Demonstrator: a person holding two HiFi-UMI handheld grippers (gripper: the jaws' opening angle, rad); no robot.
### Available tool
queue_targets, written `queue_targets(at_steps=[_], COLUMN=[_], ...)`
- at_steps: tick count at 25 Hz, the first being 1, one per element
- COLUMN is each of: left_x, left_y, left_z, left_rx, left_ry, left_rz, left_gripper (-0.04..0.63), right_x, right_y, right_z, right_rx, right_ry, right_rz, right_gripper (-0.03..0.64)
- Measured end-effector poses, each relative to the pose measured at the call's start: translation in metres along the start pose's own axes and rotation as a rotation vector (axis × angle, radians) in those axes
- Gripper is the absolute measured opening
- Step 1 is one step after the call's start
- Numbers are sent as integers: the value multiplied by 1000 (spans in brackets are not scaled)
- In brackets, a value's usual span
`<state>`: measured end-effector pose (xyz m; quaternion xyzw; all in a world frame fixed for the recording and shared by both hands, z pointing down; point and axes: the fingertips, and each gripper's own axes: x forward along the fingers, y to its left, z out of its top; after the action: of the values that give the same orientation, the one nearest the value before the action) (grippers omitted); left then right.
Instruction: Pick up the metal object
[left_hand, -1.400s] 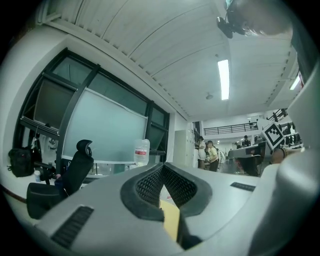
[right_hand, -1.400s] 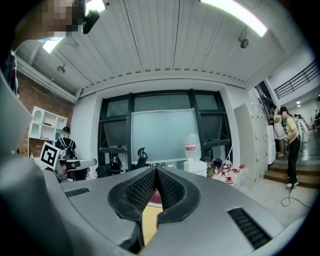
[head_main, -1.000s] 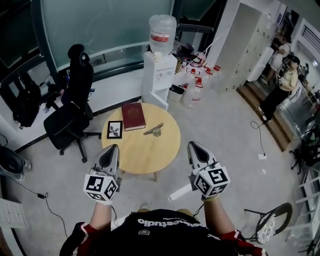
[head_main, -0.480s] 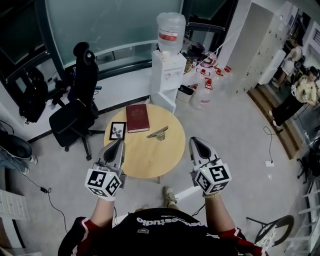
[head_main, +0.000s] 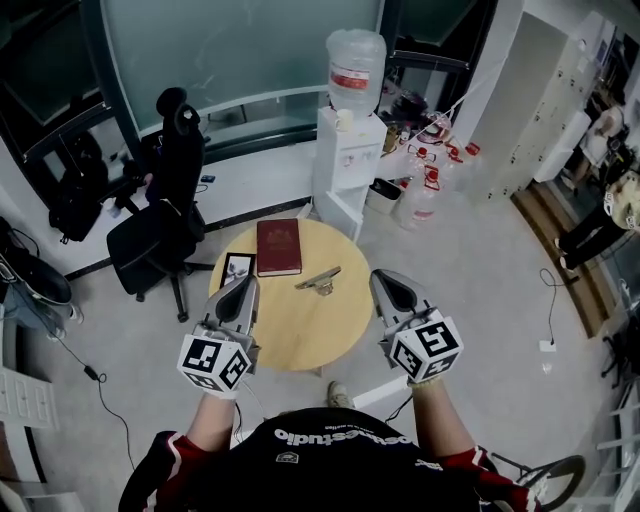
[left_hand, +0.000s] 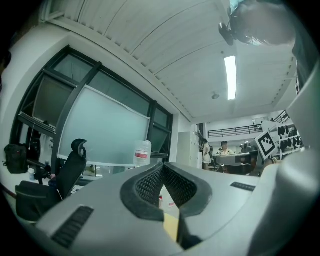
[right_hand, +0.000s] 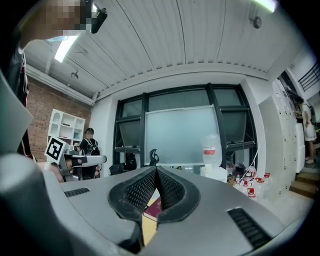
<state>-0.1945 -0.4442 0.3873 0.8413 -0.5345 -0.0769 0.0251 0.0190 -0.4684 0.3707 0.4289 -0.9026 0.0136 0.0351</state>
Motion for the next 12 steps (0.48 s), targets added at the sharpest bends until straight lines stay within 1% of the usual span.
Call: queue_targets(at_steps=[4,10,12], left_x=[5,8,9], left_y=[4,3,4], left_z=[-4,-10,-13], left_rx=[5,1,3], left_ry=[2,5,12], left_rz=[6,0,-6], left_gripper=[15,15,15], right_x=[8,12,16], right_y=[-3,-6,-7], right_z=[-6,-20,-24], right_rx=[1,-15,-18], right_ry=[8,48,57], right_rz=[14,28,25], right_gripper=[34,118,137])
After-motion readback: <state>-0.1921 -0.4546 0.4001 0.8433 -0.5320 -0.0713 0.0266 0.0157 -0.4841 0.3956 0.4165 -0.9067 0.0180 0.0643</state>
